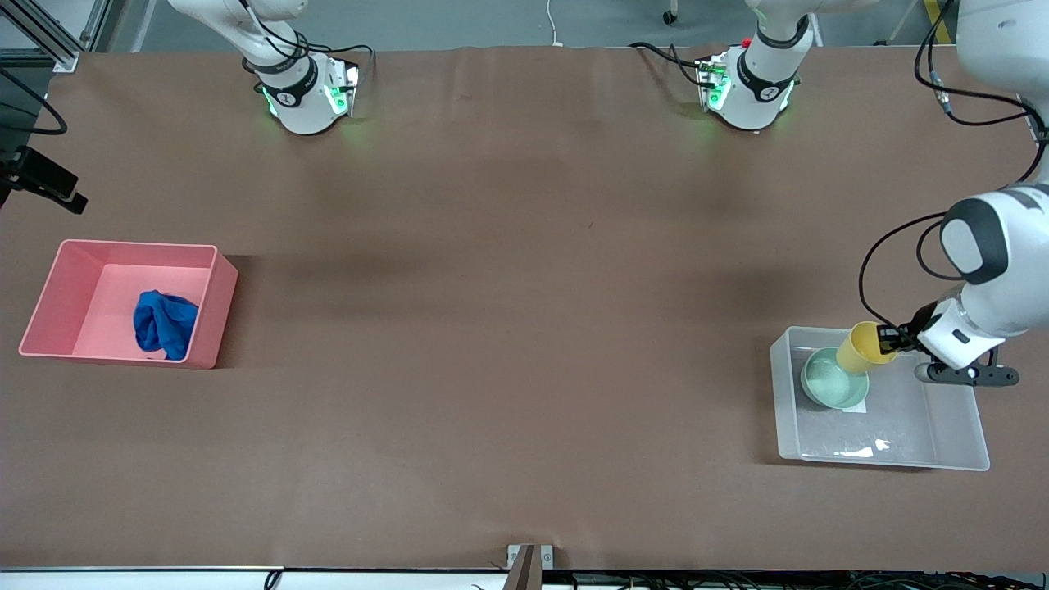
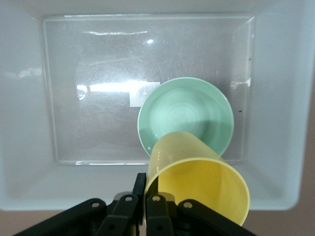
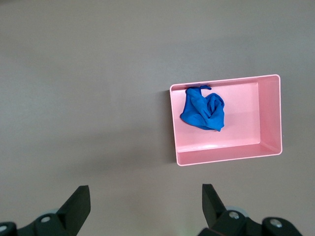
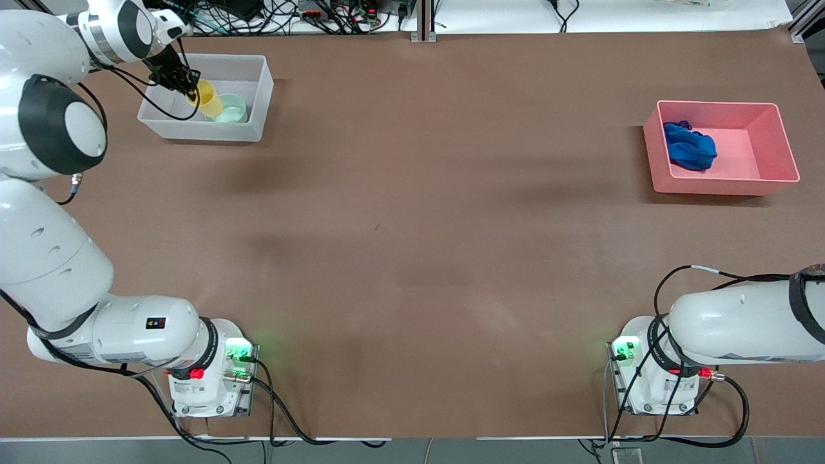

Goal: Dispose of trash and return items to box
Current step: 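Carry the yellow cup to the clear bin and lower it into the bowl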

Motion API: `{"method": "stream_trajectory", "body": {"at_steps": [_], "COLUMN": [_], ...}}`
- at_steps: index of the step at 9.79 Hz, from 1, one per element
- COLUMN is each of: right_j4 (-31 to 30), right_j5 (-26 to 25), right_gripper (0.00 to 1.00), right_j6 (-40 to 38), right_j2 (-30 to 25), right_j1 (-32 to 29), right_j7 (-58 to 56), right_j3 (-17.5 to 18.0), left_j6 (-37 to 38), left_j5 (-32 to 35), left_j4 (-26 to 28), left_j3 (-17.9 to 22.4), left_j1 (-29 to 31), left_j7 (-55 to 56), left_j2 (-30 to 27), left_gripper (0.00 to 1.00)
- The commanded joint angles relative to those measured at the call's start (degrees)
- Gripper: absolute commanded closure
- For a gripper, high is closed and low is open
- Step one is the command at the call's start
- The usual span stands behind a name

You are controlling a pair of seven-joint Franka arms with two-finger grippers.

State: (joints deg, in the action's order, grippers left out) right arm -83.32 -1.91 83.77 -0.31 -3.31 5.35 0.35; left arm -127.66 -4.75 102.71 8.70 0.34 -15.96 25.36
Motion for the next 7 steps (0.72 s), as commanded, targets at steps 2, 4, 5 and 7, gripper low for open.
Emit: {"method": "stream_trajectory", "body": {"at_steps": [2, 4, 5, 7], "right_j4": [0.52, 0.52, 0.44, 0.53], "right_j5": [0.24, 0.24, 0.24, 0.24], "right_gripper": [0.00, 0.00, 0.00, 0.00], "right_j6": [0.08, 0.69, 0.69, 0.78], "right_j2": [0.14, 0.14, 0.14, 0.14], "right_j1": [-0.65, -0.56, -0.56, -0.56], "right_j7": [-0.52, -0.52, -0.52, -0.52], "right_j3": [0.35, 0.35, 0.35, 0.35], "left_j6": [3.27, 5.93, 5.93, 5.93], "left_j5": [-4.64, -4.65, -4.57, -4.65], "left_j4": [-7.23, -10.94, -10.86, -10.95], "left_j3": [0.44, 0.53, 0.62, 0.88], "left_j1": [-0.51, -0.51, -0.42, -0.42], "left_j7": [-1.18, -0.91, -1.09, -0.65], "left_j2": [7.84, 11.28, 12.25, 13.13], "left_gripper": [0.98, 0.92, 0.90, 0.70]}}
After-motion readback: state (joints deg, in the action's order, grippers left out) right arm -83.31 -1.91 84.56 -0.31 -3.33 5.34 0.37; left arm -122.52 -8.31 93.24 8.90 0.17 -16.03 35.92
